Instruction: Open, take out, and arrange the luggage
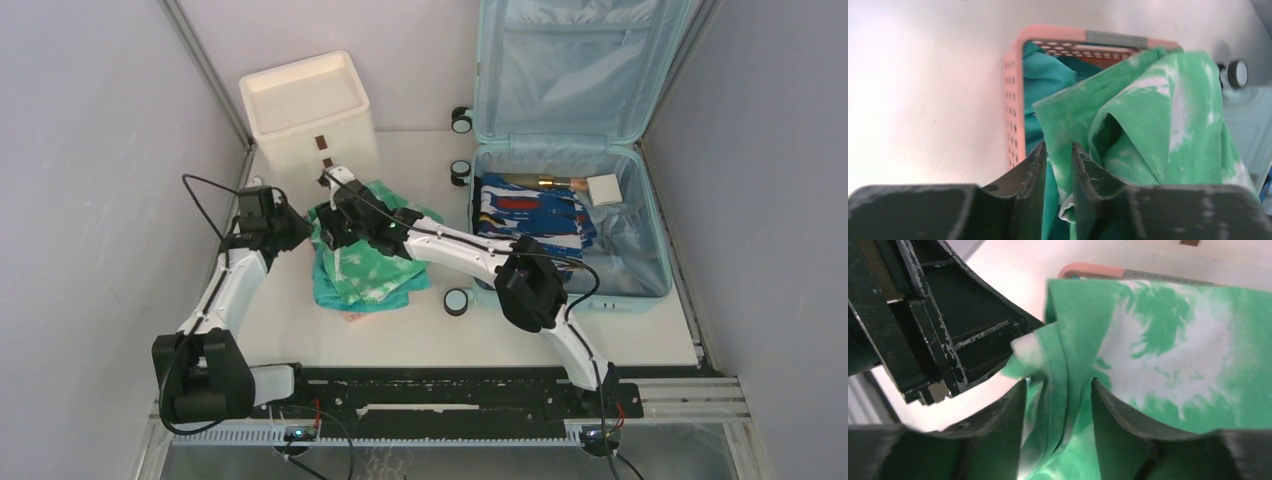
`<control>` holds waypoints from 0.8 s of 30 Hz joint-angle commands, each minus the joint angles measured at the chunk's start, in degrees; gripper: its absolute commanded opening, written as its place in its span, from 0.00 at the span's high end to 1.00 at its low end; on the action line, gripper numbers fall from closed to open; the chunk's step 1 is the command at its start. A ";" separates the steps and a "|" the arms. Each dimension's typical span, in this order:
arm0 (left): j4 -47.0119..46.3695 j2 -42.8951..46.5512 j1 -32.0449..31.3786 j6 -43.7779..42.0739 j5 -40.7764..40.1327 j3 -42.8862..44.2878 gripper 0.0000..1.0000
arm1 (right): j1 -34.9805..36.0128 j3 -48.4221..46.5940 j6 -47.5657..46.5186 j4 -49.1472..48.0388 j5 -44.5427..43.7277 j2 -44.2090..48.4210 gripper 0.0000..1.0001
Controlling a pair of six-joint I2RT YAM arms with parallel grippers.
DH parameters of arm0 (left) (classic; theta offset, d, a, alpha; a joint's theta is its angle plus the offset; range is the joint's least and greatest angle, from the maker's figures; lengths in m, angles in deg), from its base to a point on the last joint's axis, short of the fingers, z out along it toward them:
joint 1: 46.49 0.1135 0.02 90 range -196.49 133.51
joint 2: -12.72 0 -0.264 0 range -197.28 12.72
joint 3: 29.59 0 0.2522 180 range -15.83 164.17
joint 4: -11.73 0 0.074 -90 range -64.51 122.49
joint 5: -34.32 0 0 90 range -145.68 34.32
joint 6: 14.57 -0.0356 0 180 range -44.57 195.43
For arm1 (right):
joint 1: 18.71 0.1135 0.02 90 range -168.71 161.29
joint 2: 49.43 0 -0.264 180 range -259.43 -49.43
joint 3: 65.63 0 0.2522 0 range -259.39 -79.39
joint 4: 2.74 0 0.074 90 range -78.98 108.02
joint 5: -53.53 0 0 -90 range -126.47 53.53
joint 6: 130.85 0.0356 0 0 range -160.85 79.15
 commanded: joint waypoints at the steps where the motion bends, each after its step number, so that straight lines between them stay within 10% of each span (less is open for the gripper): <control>1: 0.60 2.14 0.97 1.27 -9.09 7.59 0.61 | -2.52 -3.36 -4.21 -3.55 10.06 2.56 0.35; 4: 3.21 6.69 1.00 0.47 -11.61 9.95 0.45 | -6.05 -5.77 -14.12 2.59 23.90 7.69 0.20; 11: 1.59 17.94 0.50 1.30 4.62 6.49 0.47 | -17.22 1.68 -36.13 21.78 54.38 24.00 0.13; 24: -4.60 11.53 -17.59 4.90 0.59 -7.97 0.56 | -38.24 37.57 -62.34 36.34 45.86 51.40 0.08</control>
